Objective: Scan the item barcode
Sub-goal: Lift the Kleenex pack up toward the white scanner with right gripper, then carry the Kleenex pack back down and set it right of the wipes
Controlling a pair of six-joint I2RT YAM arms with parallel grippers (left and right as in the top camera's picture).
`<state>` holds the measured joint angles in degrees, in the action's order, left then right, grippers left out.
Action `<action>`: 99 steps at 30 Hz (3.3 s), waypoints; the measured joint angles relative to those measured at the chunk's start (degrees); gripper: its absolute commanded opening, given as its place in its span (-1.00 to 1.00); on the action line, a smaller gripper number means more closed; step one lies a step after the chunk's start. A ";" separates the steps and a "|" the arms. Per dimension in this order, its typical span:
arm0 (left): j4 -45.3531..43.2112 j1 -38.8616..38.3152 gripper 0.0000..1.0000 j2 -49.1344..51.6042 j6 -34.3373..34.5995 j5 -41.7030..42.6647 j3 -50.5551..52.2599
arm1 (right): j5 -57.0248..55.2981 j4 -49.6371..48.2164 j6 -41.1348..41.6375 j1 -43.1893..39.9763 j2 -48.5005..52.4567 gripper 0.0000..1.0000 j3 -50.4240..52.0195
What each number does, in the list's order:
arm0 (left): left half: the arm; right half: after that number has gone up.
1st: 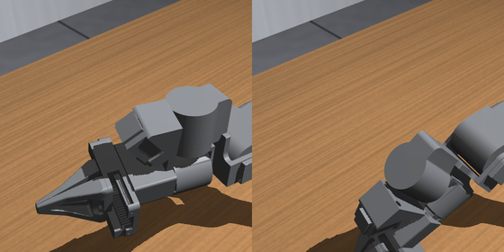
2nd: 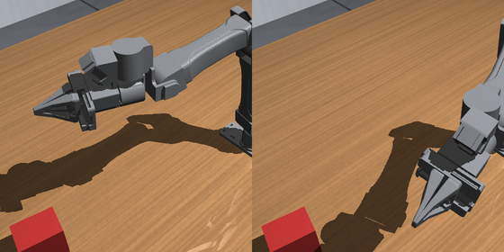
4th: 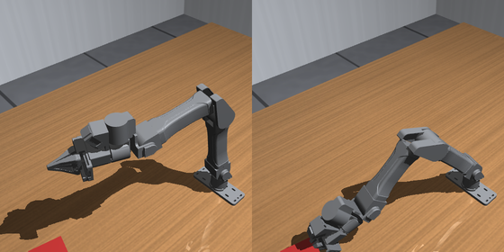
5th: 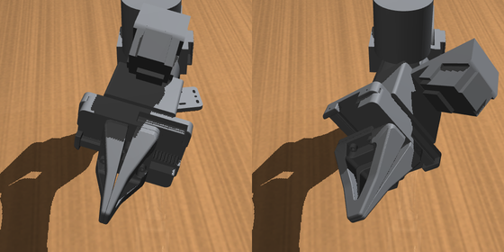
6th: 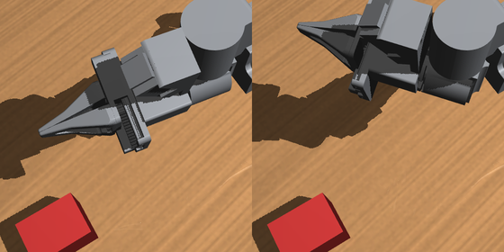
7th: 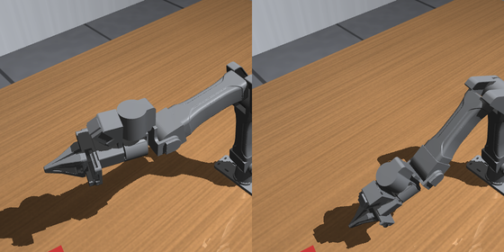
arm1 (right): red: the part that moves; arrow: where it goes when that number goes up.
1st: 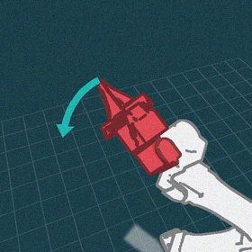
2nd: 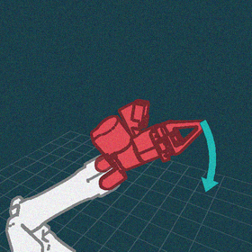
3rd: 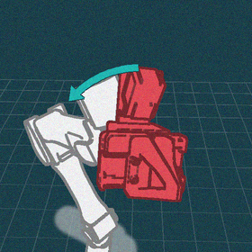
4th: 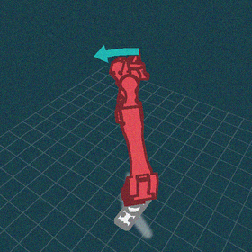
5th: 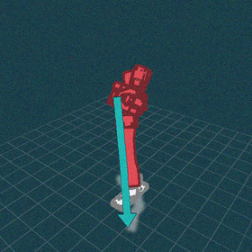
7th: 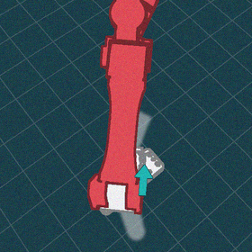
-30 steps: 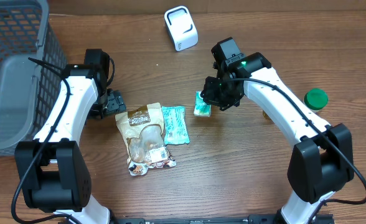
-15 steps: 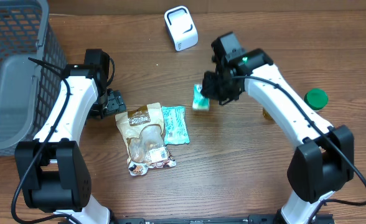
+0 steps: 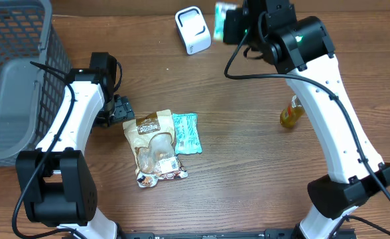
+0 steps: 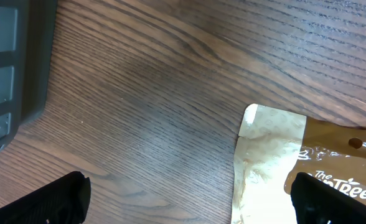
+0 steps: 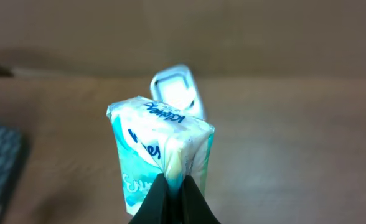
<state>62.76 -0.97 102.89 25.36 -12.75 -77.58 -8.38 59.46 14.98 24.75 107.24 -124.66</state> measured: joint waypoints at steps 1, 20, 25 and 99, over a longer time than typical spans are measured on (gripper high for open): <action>-0.02 0.00 0.99 0.00 0.00 0.00 0.00 | -1.86 -1.75 -1.46 0.31 0.15 -0.93 0.02; -0.02 0.00 1.00 0.00 0.00 0.00 0.00 | -19.15 -29.90 -30.05 7.58 19.10 -0.93 0.09; -0.02 0.00 0.99 0.00 0.00 0.00 0.00 | -21.44 -36.09 -36.00 7.58 24.46 -0.93 0.15; -0.02 0.00 0.99 0.00 0.00 0.00 0.00 | -0.85 22.18 2.69 2.89 14.32 -0.93 2.58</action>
<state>62.74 -0.97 102.89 25.36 -12.75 -77.58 -9.23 81.65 17.67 27.64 121.56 -122.08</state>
